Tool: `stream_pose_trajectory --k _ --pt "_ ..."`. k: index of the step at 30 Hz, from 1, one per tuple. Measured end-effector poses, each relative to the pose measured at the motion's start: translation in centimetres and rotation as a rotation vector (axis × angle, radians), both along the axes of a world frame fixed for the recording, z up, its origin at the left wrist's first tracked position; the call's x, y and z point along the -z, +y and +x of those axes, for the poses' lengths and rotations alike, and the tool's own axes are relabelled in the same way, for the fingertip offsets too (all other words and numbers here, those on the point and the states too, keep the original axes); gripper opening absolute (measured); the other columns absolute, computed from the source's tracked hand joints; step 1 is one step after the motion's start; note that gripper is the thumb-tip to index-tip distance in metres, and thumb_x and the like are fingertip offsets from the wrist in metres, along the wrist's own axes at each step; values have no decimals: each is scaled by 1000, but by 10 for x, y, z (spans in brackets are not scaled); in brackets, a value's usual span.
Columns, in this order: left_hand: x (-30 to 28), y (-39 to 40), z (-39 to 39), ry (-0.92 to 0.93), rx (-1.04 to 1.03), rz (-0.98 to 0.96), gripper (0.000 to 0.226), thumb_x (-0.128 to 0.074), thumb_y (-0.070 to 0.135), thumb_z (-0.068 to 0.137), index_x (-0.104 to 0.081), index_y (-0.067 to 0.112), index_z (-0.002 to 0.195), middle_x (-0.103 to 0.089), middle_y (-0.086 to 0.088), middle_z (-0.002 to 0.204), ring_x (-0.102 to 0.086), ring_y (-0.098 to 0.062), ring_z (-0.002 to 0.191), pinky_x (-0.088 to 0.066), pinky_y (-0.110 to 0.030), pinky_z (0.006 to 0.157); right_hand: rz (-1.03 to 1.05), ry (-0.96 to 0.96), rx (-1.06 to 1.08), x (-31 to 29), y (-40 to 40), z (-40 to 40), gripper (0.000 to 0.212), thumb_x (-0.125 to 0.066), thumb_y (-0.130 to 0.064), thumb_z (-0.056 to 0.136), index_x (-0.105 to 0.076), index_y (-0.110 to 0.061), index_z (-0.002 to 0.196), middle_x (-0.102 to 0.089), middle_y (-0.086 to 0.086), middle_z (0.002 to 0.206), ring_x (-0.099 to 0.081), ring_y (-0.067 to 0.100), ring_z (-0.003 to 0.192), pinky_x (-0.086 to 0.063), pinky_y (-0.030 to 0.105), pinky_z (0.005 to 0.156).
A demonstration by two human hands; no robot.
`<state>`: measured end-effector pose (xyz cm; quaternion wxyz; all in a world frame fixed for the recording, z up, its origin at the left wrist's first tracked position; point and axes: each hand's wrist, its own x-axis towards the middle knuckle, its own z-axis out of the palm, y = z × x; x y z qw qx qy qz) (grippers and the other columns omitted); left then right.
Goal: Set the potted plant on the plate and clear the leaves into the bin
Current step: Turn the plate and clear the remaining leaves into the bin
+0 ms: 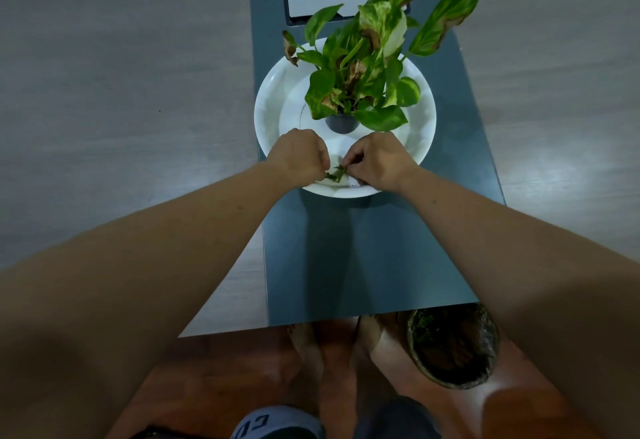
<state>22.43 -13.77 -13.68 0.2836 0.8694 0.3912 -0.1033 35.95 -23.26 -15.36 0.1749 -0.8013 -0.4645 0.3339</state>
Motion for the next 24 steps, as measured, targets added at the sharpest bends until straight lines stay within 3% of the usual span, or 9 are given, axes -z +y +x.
stream_pose_trajectory --k 3,6,8,10,12,14,16,20,24 --pt "4 -1 -4 -84 -101 -18 19 -66 7 75 -81 16 82 -74 5 79 -64 -11 78 -46 -20 68 -43 58 55 -1 -1 1 16 -63 -6 80 -77 -15 81 -72 -1 64 -61 2 46 -56 23 69" --pt "6 -3 -6 -126 -141 -29 17 -68 8 75 -81 14 85 -73 5 81 -62 -9 78 -45 -19 70 -76 201 201 -8 -2 5 16 -62 -4 80 -70 -16 73 -76 15 82 -67 17 54 -58 35 61" --pt "6 -7 -4 -116 -131 -49 16 -74 16 72 -79 16 88 -66 9 78 -62 -11 81 -47 -21 70 -77 216 246 -12 -4 9 19 -62 -3 80 -68 -17 69 -75 17 84 -64 19 52 -50 22 45" --pt "8 -11 -1 -95 -121 -46 21 -79 25 68 -75 18 88 -63 8 81 -61 -13 84 -50 -25 73 -81 211 263 -15 -6 12 19 -63 -4 80 -68 -18 69 -76 17 84 -64 19 54 -42 18 40" --pt "11 -16 2 -74 -123 -20 21 -79 25 68 -73 19 87 -64 6 86 -61 -15 86 -49 -26 72 -82 225 268 -16 -8 13 19 -64 -4 80 -68 -19 68 -77 17 88 -66 22 58 -48 21 48" --pt "14 -20 5 -68 -127 -3 17 -75 19 68 -73 18 85 -69 3 90 -63 -17 87 -51 -27 72 -76 263 275 -13 -8 14 21 -64 -3 80 -68 -19 66 -77 16 88 -67 25 61 -58 33 65" --pt "15 -23 7 -64 -132 -5 17 -71 11 69 -76 18 83 -73 1 90 -65 -19 87 -53 -28 73 -66 291 289 -12 -7 14 23 -65 -2 80 -68 -18 65 -76 13 84 -68 28 62 -60 43 80" --pt "15 -17 8 -67 -150 -38 20 -68 3 72 -80 15 83 -75 -4 89 -67 -21 87 -55 -29 75 -70 304 296 -14 -7 13 21 -64 -1 81 -68 -17 67 -76 12 85 -68 27 61 -59 42 83" --pt "12 1 4 -35 -216 5 15 -64 12 75 -76 3 76 -75 -7 84 -67 -22 83 -56 -32 82 -66 324 307 -18 -10 13 18 -65 -2 80 -70 -16 70 -77 17 89 -67 25 59 -60 41 82"
